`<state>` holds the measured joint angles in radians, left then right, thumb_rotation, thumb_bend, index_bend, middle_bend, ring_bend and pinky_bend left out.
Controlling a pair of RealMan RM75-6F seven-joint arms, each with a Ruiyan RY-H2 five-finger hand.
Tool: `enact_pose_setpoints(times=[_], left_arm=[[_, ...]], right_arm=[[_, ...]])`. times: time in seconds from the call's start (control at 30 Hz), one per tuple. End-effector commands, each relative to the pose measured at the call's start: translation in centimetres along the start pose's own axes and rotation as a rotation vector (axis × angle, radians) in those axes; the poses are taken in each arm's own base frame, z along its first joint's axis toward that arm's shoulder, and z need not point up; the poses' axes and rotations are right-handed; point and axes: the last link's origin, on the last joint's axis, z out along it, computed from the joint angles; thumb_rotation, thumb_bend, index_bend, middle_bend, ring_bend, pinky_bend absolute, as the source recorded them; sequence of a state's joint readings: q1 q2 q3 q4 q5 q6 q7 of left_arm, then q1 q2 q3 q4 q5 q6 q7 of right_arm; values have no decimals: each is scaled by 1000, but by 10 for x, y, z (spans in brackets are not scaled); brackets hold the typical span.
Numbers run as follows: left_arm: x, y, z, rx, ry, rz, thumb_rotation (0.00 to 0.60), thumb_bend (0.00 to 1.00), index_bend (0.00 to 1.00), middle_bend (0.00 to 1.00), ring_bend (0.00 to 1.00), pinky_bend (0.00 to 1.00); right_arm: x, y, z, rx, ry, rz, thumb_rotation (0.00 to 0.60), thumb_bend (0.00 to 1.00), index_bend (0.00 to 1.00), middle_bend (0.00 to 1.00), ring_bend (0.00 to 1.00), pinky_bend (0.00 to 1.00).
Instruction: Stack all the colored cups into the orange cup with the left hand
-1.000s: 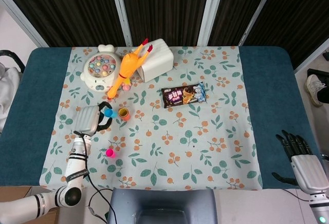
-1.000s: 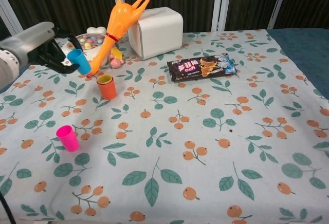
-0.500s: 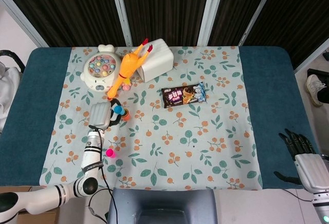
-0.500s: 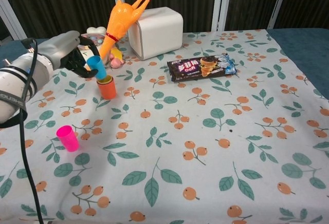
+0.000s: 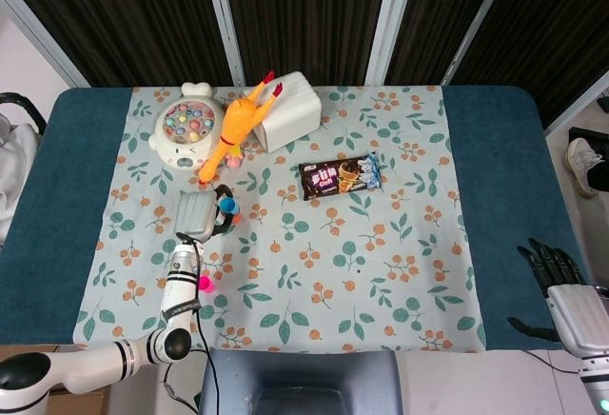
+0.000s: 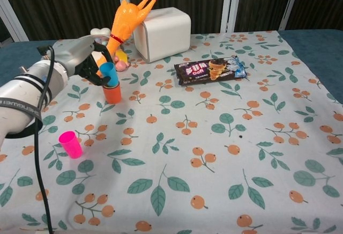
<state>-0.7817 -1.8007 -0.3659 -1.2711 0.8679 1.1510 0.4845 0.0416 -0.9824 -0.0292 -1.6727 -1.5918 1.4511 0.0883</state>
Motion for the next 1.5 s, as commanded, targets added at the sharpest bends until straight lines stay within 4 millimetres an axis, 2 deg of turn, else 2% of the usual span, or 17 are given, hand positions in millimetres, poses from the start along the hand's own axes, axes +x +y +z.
enact_pose_setpoints(times=[0.03, 0.23, 0.3, 0.33, 0.4, 0.47, 0.5, 0.8, 0.87, 0.9, 0.93, 1.03, 1.13, 1.3, 1.5], left_arm=[[-2, 0, 0, -2, -1, 14, 600, 354, 467, 1000, 1000, 1000], [-3, -3, 1, 5, -2, 22, 600, 354, 461, 1000, 1000, 1000], [-4, -6, 1, 10, -18, 29, 600, 356, 411, 1000, 1000, 1000], [-5, -7, 0, 14, -29, 35, 600, 357, 339, 1000, 1000, 1000], [-6, -9, 0, 22, -47, 35, 600, 357, 113, 1000, 1000, 1000], [-6, -10, -1, 24, -60, 30, 600, 358, 9, 1000, 1000, 1000], [-5, -10, -2, 20, -60, 24, 600, 359, 0, 1000, 1000, 1000], [12, -9, -28, -68, -60, -9, 600, 356, 19, 1000, 1000, 1000], [22, -12, -55, -119, -90, -46, 600, 355, 50, 1000, 1000, 1000], [30, -19, -86, -145, -148, -90, 600, 355, 61, 1000, 1000, 1000], [36, -24, -100, -155, -169, -96, 600, 355, 65, 1000, 1000, 1000], [46, -38, -126, -158, -196, -106, 600, 356, 80, 1000, 1000, 1000], [46, -49, -146, -149, -245, -132, 600, 355, 92, 1000, 1000, 1000], [39, -62, -166, -137, -306, -165, 600, 354, 104, 1000, 1000, 1000], [24, -69, -174, -127, -313, -182, 600, 354, 124, 1000, 1000, 1000]], right_arm=[[1, 0, -1, 1, 2, 2, 600, 205, 0, 0, 0, 0], [1, 1, -1, 2, 5, 2, 600, 205, 0, 0, 0, 0], [1, 1, -1, 2, 4, 0, 600, 205, 0, 0, 0, 0], [1, 1, -1, 2, 4, -1, 600, 205, 0, 0, 0, 0], [0, 0, -1, 3, 3, -3, 600, 205, 0, 0, 0, 0], [0, 0, -1, 2, 3, -5, 600, 205, 0, 0, 0, 0], [0, 0, -1, 2, 3, -5, 600, 205, 0, 0, 0, 0], [-1, 0, -1, 0, 1, -17, 600, 205, 0, 0, 0, 0], [-2, -1, -1, 0, -1, -25, 600, 205, 0, 0, 0, 0], [-4, -2, -1, 3, -7, -31, 600, 205, 0, 0, 0, 0], [-5, -3, -1, 4, -8, -33, 600, 205, 0, 0, 0, 0], [-6, -4, -2, 5, -8, -36, 600, 205, 0, 0, 0, 0], [-7, -5, -2, 9, -12, -38, 600, 205, 0, 0, 0, 0], [-8, -6, -2, 16, -15, -40, 600, 205, 0, 0, 0, 0], [-10, -8, -2, 21, -24, -47, 600, 205, 0, 0, 0, 0]])
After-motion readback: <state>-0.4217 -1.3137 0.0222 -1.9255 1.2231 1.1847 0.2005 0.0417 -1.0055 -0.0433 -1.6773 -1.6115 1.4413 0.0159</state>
